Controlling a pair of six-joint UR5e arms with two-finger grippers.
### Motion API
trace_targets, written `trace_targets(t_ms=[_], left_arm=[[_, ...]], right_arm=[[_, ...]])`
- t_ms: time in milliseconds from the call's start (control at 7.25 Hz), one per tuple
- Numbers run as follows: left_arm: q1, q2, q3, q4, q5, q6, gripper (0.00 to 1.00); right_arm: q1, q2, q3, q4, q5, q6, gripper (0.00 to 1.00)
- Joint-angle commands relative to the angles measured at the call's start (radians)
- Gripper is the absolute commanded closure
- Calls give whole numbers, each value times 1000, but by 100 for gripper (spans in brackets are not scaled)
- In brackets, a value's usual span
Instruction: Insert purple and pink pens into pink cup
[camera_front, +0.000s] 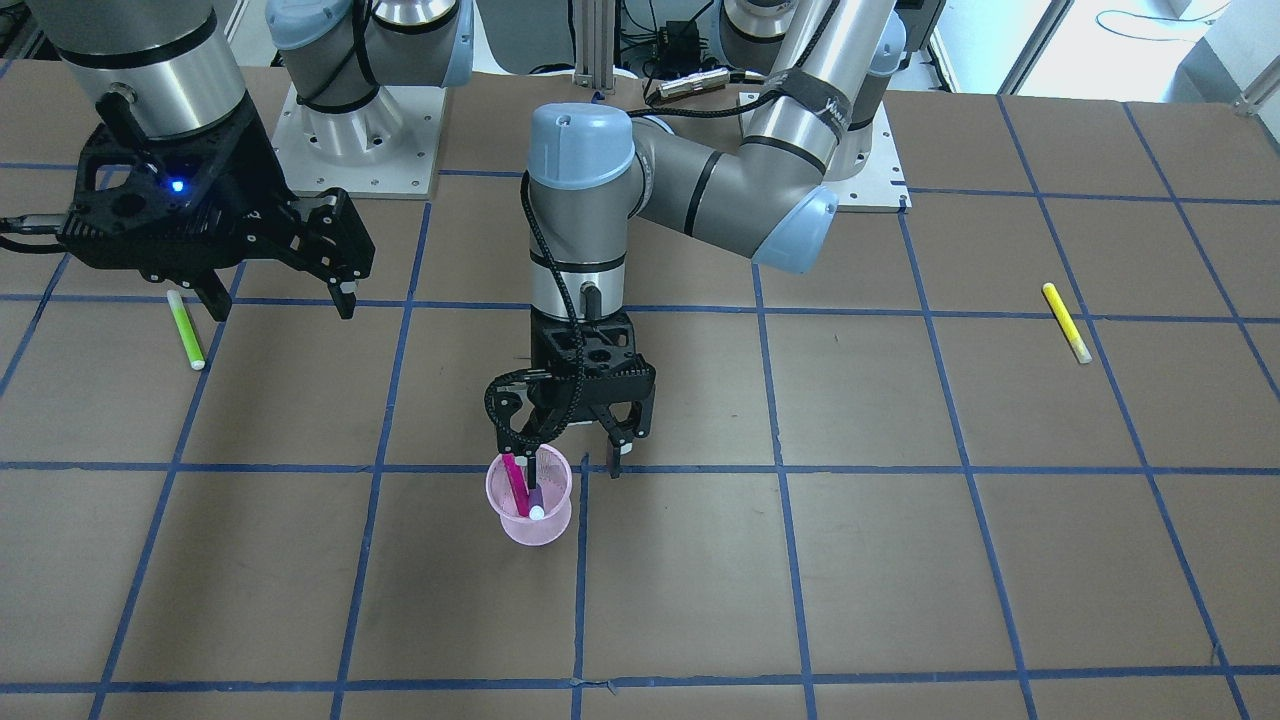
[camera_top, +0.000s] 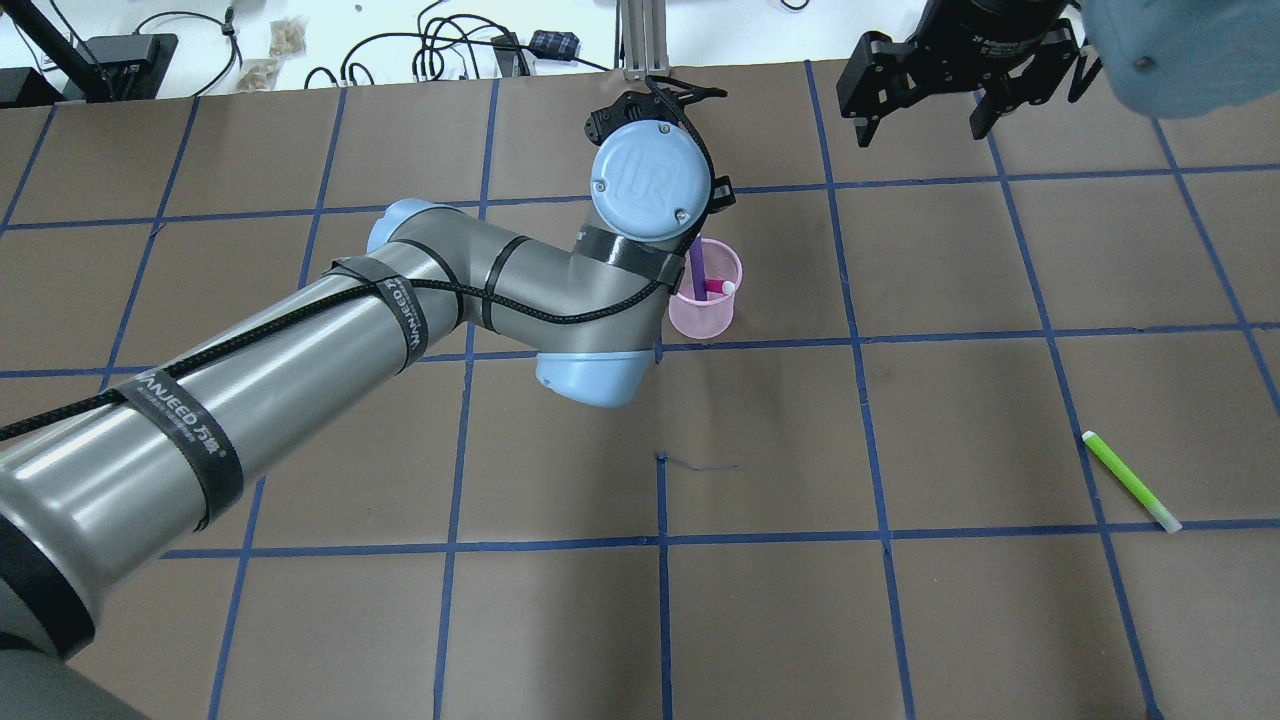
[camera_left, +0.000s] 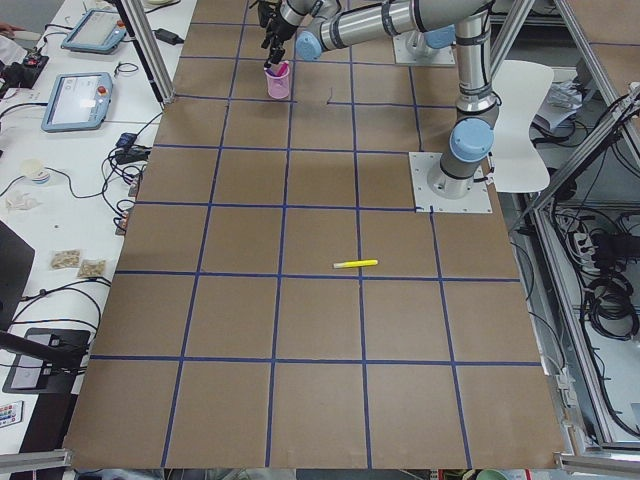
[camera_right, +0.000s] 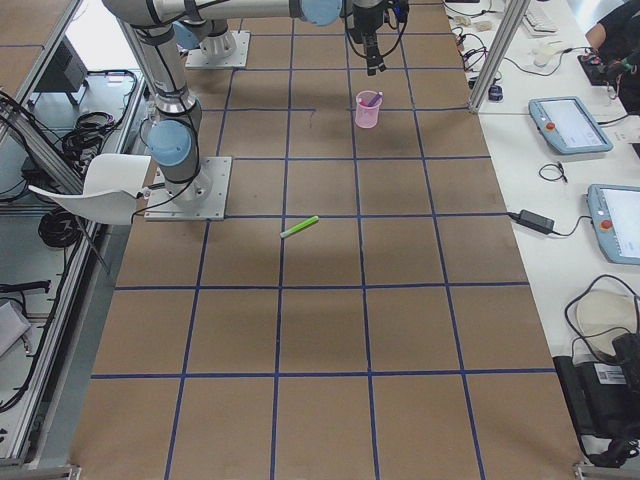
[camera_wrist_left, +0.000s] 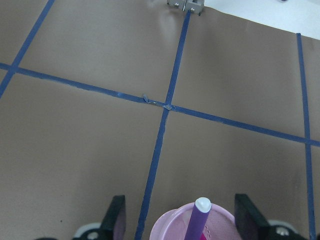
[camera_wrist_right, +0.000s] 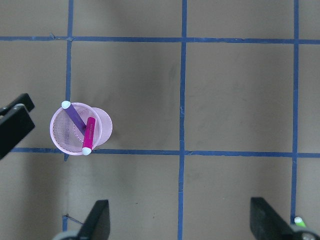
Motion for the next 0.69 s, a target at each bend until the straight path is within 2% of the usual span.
trace_targets(t_ms=[0, 138, 276, 414, 552], left_arm=[[126, 89, 9, -227, -4, 236, 0], [198, 145, 17, -411, -37, 292, 0], [288, 207, 21, -572, -125, 352, 0], [391, 273, 32, -749, -257, 381, 0], [430, 332, 66, -857, -277, 427, 0]], right_arm=[[0, 1, 0, 0, -4, 11, 0], [-1, 1, 0, 0, -5, 11, 0], [-1, 1, 0, -2, -5, 11, 0], [-4, 1, -6, -3, -2, 11, 0], [-3, 1, -8, -3, -1, 13, 0]])
